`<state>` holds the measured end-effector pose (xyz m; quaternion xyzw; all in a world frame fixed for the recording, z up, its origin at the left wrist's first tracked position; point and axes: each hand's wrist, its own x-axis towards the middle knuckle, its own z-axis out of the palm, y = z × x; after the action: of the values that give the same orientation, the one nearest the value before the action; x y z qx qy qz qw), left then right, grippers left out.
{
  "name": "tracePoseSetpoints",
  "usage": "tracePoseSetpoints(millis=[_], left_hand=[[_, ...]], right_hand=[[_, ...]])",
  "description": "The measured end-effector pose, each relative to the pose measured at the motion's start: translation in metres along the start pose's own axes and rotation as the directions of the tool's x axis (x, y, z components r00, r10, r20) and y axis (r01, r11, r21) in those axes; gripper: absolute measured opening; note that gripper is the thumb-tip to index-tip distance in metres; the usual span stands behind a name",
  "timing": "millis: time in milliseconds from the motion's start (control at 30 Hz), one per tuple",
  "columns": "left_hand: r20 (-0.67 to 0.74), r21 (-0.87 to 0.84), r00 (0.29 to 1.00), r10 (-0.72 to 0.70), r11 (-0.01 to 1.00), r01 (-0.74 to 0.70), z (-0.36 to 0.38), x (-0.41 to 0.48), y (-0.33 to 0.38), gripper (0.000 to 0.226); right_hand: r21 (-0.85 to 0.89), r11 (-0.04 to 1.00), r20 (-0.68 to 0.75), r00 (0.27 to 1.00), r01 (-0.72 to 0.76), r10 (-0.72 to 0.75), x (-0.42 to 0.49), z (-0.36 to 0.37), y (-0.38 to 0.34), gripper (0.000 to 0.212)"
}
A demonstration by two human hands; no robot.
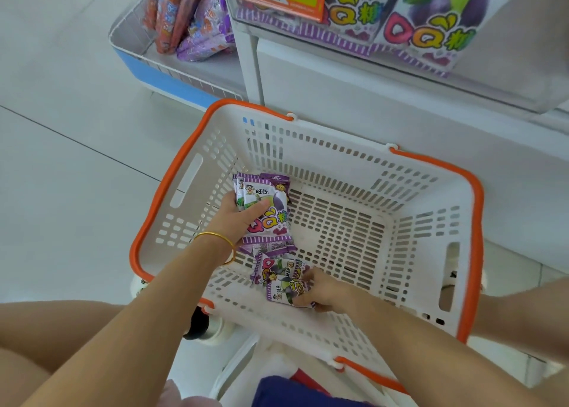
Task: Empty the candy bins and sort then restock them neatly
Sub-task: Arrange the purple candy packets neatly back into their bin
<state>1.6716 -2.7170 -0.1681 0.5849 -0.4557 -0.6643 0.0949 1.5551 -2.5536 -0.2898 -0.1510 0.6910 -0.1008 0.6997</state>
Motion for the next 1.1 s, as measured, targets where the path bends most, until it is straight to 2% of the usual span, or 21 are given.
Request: tracePoseSetpoints(millis=[133, 267, 367, 400, 500, 567, 667, 800, 867, 967, 1033, 1100], left_hand=[[-0.009, 0.04, 1.0, 0.026, 0.999, -0.025, 0.004, -0.012, 0.011, 0.046], [-0.062, 0.083, 0.995, 0.083, 0.994, -0.078, 0.008, -0.03, 0.025, 0.041], [-0.087, 0.164, 0.989, 0.118, 0.981, -0.103, 0.009, -0.048, 0.047, 0.067], [-0.08, 0.21, 0.984, 0.158, 0.968, -0.138, 0.009, -0.055, 0.058, 0.068], [-0.017, 0.29, 0.965, 0.262, 0.925, -0.246, 0.007, -0.075, 0.095, 0.048], [0.018, 0.329, 0.937, 0.348, 0.883, -0.334, 0.007, -0.09, 0.116, 0.012], [0.027, 0.36, 0.901, 0.433, 0.836, -0.413, 0.012, -0.106, 0.129, 0.008], [-0.01, 0.28, 0.932, 0.362, 0.896, -0.345, 0.027, -0.112, 0.122, 0.048], [0.029, 0.158, 0.958, 0.285, 0.945, -0.286, 0.034, -0.111, 0.12, 0.049], [0.039, -0.004, 0.966, 0.257, 0.966, -0.257, 0.039, -0.111, 0.121, 0.046], [0.039, -0.019, 0.96, 0.277, 0.961, -0.276, 0.039, -0.11, 0.122, 0.058], [0.019, -0.051, 0.948, 0.318, 0.947, -0.317, 0.039, -0.112, 0.124, 0.059]], right_hand=[[0.199, 0.98, 0.011, 1.0, -0.001, -0.001, -0.01, -0.008, -0.009, 0.075], [0.248, 0.963, 0.094, 0.986, 0.109, -0.136, -0.052, -0.053, -0.038, 0.063], [0.219, 0.942, -0.019, 0.967, 0.253, -0.255, -0.102, -0.086, -0.071, 0.061], [0.208, 0.931, -0.067, 0.954, 0.301, -0.293, -0.121, -0.094, -0.081, 0.061], [0.195, 0.877, -0.207, 0.892, 0.439, -0.401, -0.183, -0.112, -0.108, 0.046], [0.224, 0.822, -0.295, 0.84, 0.524, -0.456, -0.218, -0.12, -0.121, 0.032], [0.351, 0.705, -0.353, 0.784, 0.617, -0.511, -0.254, -0.124, -0.132, 0.022], [0.497, 0.556, -0.326, 0.738, 0.666, -0.591, -0.26, -0.106, -0.135, 0.029], [0.529, 0.525, -0.341, 0.734, 0.667, -0.588, -0.253, -0.092, -0.137, 0.022], [0.444, 0.583, -0.414, 0.733, 0.68, -0.54, -0.244, -0.079, -0.137, 0.009], [0.353, 0.627, -0.42, 0.716, 0.695, -0.557, -0.24, -0.076, -0.136, 0.011], [0.27, 0.643, -0.429, 0.687, 0.717, -0.586, -0.238, -0.075, -0.138, 0.015]])
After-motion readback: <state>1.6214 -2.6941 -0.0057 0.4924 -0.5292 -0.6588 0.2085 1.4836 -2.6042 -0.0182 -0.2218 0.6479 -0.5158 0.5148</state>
